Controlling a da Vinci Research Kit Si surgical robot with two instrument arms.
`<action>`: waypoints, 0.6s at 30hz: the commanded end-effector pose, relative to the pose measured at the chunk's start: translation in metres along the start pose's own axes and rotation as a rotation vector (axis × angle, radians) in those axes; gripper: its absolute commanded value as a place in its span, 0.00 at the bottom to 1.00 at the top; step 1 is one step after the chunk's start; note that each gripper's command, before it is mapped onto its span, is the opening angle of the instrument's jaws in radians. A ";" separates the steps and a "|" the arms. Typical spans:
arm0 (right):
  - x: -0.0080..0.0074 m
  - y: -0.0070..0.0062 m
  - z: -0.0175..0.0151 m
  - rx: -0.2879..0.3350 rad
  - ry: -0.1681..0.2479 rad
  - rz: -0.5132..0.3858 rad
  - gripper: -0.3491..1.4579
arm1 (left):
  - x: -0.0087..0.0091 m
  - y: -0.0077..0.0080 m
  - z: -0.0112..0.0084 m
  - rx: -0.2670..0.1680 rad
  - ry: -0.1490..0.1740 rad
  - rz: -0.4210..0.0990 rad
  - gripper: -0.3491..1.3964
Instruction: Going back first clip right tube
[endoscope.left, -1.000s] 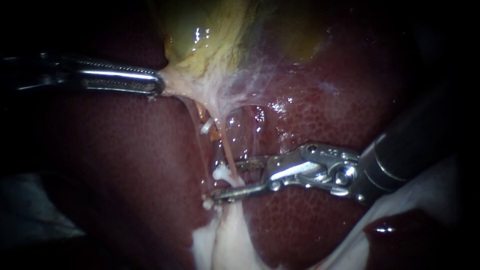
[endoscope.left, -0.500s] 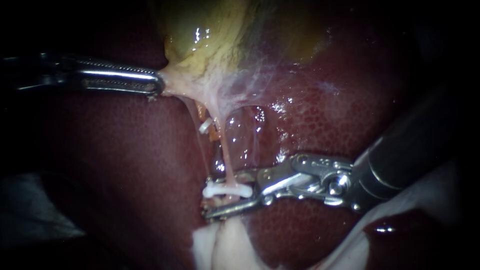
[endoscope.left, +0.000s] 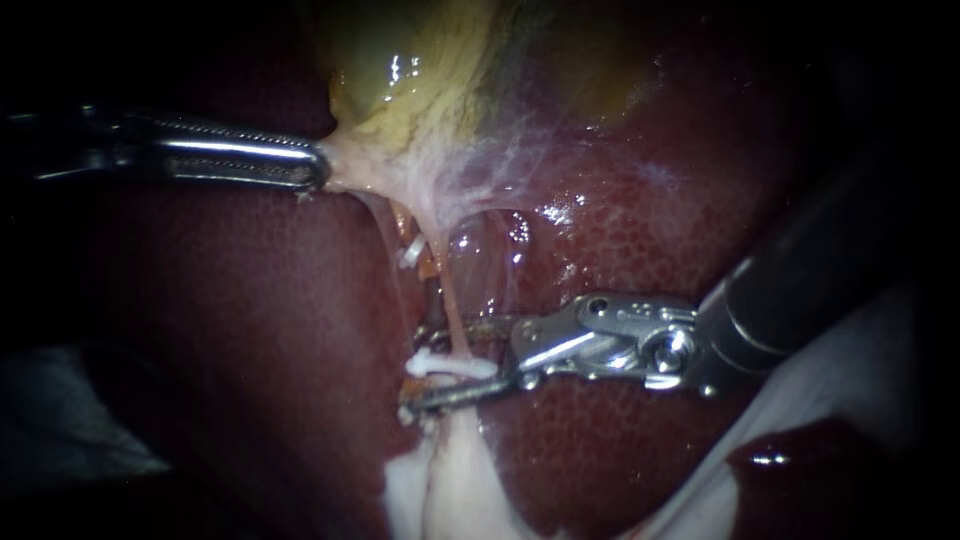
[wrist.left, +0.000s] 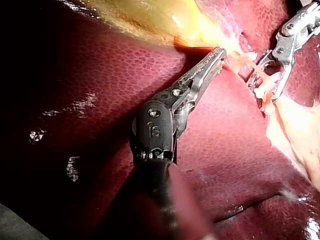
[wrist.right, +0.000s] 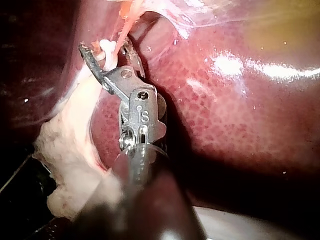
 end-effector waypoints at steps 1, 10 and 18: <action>0.0000 0.0000 -0.0001 0.003 -0.003 0.020 0.46 | 0.0000 0.0000 0.0000 0.000 0.000 0.000 0.00; -0.0002 -0.0007 -0.0015 0.009 -0.004 -0.039 0.46 | -0.0001 0.0000 -0.0003 -0.002 -0.001 0.000 0.00; 0.0012 -0.0021 -0.0051 -0.088 -0.019 -0.254 0.47 | -0.0001 0.0000 -0.0005 -0.003 -0.001 0.001 0.00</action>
